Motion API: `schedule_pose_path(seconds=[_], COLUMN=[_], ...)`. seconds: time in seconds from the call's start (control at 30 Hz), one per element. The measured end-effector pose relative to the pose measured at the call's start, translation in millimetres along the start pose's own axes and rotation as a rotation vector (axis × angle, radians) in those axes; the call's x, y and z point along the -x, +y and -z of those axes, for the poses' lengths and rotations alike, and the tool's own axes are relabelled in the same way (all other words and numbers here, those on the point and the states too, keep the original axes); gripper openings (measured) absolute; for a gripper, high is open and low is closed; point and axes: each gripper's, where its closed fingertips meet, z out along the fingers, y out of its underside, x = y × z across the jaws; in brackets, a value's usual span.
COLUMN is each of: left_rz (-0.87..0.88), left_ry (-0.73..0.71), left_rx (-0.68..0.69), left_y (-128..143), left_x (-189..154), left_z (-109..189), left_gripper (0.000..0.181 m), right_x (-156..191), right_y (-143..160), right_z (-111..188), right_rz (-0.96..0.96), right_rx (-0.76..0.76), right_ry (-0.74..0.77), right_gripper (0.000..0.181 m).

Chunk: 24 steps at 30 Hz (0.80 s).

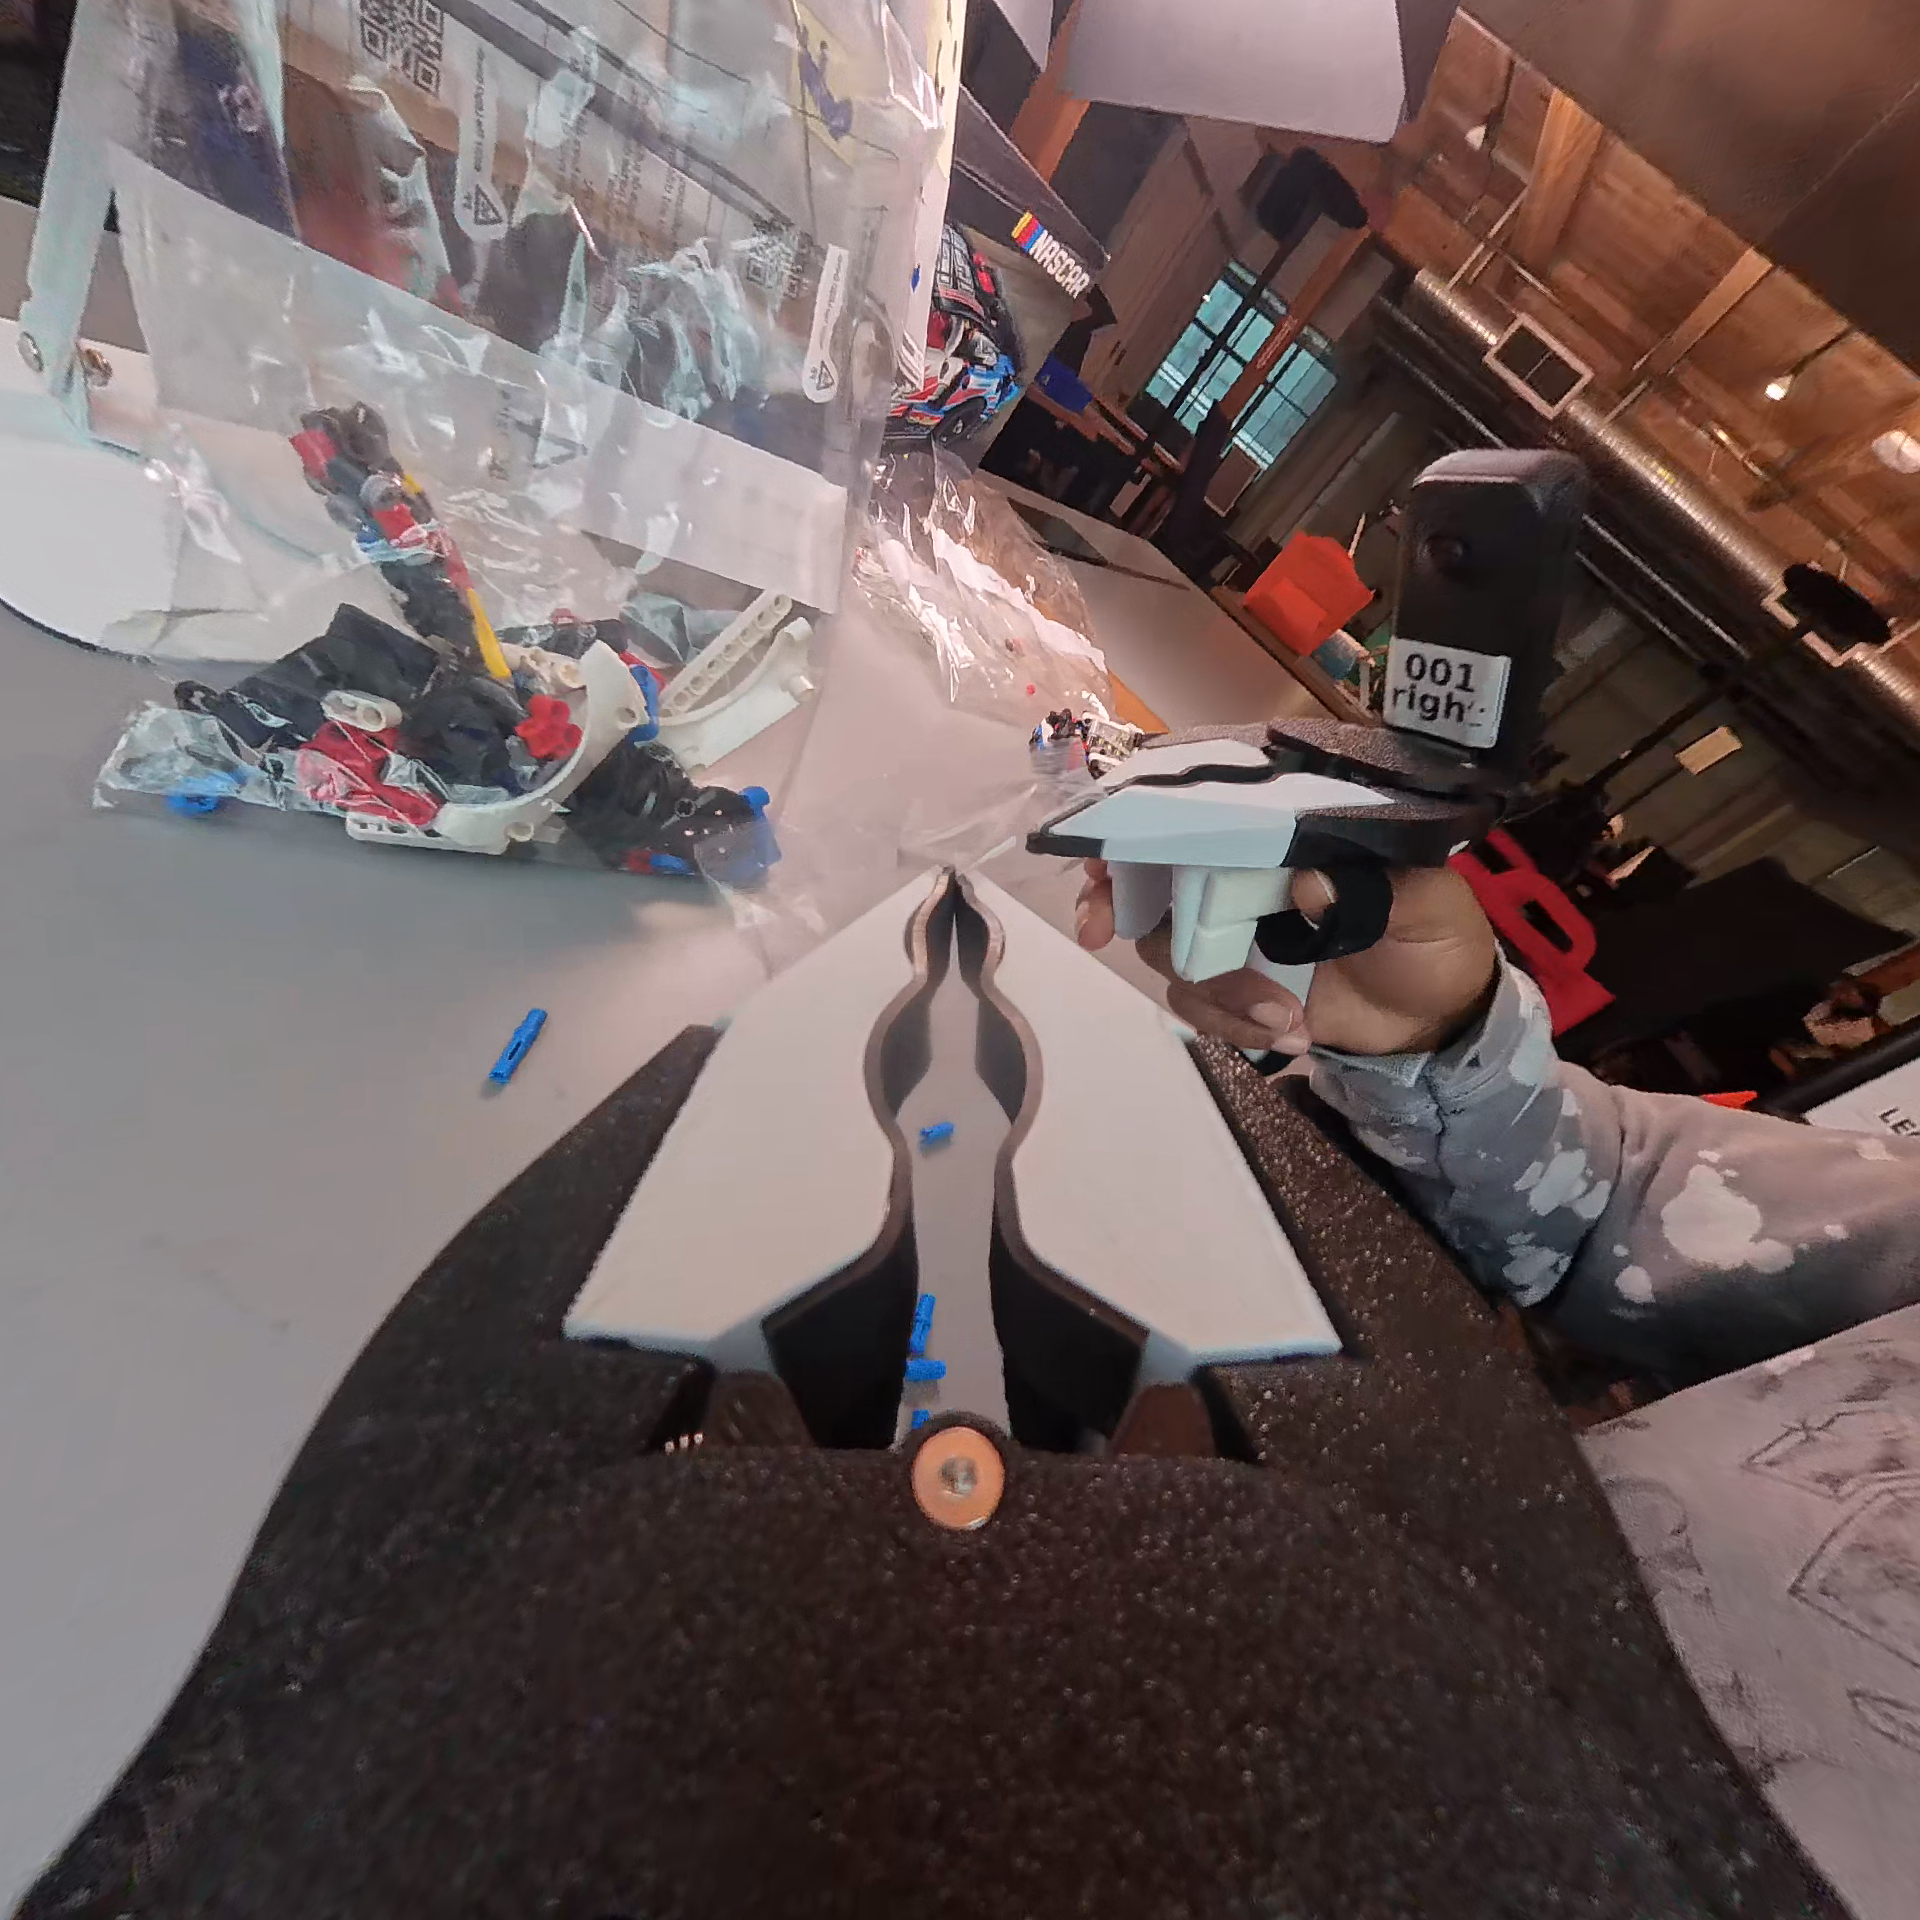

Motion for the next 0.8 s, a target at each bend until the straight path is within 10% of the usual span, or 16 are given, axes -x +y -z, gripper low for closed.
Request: schedule_pose_path(seconds=[0.3,0.63,0.8], left_rz=[0.176,-0.053,-0.131], left_ry=[0.1,0.418,0.579], left_rx=[-0.072,0.299,0.499], left_y=[-9.0,3.4,27.1], left_x=[-2.4,-53.1,-80.2], left_z=[2.4,17.5,16.5], left_gripper=[0.0,0.0,0.0], right_x=[5.1,40.5,44.6], right_y=[-6.4,-10.4,23.7], right_z=[-1.0,49.8,46.9], right_rz=[-0.502,0.421,0.496], right_rx=[-0.091,-0.054,0.025], right_ry=[-0.29,-0.415,-0.501], right_gripper=[0.0,0.035,0.028])
